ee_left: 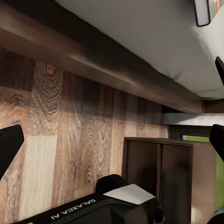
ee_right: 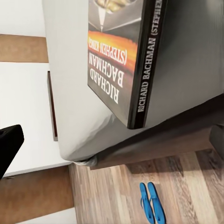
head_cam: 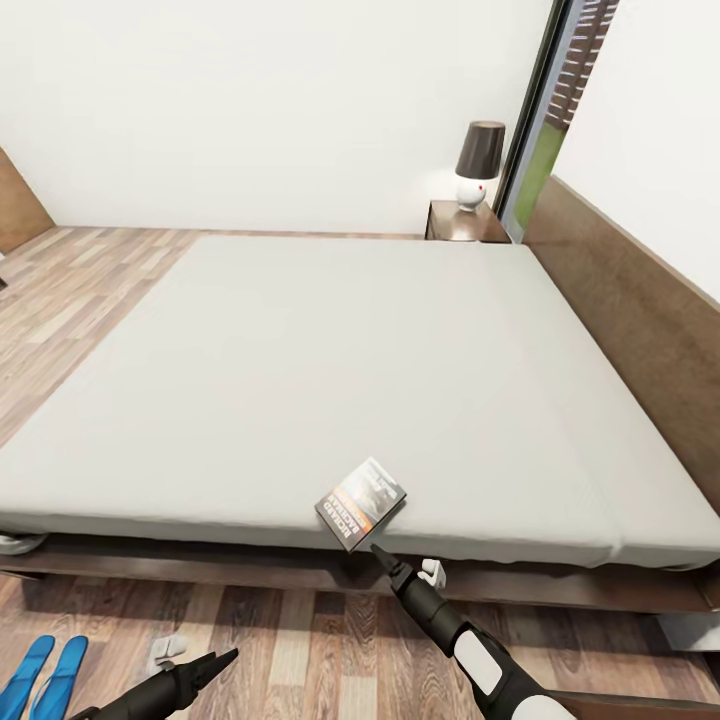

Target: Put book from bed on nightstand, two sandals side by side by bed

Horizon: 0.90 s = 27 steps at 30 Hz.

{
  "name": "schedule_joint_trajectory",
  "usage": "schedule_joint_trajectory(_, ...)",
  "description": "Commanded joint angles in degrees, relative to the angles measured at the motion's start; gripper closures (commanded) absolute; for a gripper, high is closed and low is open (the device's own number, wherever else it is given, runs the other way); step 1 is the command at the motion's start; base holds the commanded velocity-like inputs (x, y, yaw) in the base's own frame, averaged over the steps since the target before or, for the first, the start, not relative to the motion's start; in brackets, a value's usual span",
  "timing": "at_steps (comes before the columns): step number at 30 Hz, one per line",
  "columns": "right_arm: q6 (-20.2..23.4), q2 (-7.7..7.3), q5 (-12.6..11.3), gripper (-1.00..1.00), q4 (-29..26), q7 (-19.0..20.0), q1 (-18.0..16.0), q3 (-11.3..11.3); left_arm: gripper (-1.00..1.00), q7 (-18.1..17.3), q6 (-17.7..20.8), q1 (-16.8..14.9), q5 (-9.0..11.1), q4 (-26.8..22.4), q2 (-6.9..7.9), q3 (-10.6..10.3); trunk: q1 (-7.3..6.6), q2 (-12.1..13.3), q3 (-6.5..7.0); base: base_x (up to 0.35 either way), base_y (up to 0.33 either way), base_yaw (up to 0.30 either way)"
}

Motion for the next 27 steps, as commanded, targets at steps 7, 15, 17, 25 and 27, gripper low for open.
schedule_joint_trajectory(7, 0.6, 0.03, -0.34, -1.0, 0.01, 0.21, -0.02, -0.27, -1.0, -0.25, 0.57, -0.02, 0.32, 0.01, 0.0, 0.06, 1.54, -2.84, -1.3, 0.0, 0.0, 0.0)
schedule_joint_trajectory(15, 0.6, 0.03, -0.34, -1.0, 0.01, 0.21, -0.02, -0.27, -1.0, -0.3, 0.6, -0.02, 0.36, 0.01, 0.0, 0.07, 1.54, -2.84, -1.3, 0.0, 0.0, 0.0)
schedule_joint_trajectory(17, 0.6, 0.03, -0.34, -1.0, 0.01, 0.21, -0.02, -0.27, -1.0, -0.3, 0.61, -0.02, 0.36, 0.01, 0.0, 0.06, 1.54, -2.84, -1.3, 0.0, 0.0, 0.0)
schedule_joint_trajectory(25, 0.6, 0.03, -0.34, -1.0, 0.01, 0.21, -0.02, -0.27, -1.0, -0.31, 0.66, -0.02, 0.3, 0.01, 0.0, 0.06, 2.64, -4.85, -2.2, 0.0, 0.0, 0.0)
schedule_joint_trajectory(27, 0.6, 0.03, -0.34, -1.0, 0.01, 0.21, -0.02, -0.27, -1.0, -0.31, 0.66, -0.02, 0.34, 0.01, 0.0, 0.06, 3.08, -5.65, -2.55, 0.0, 0.0, 0.0)
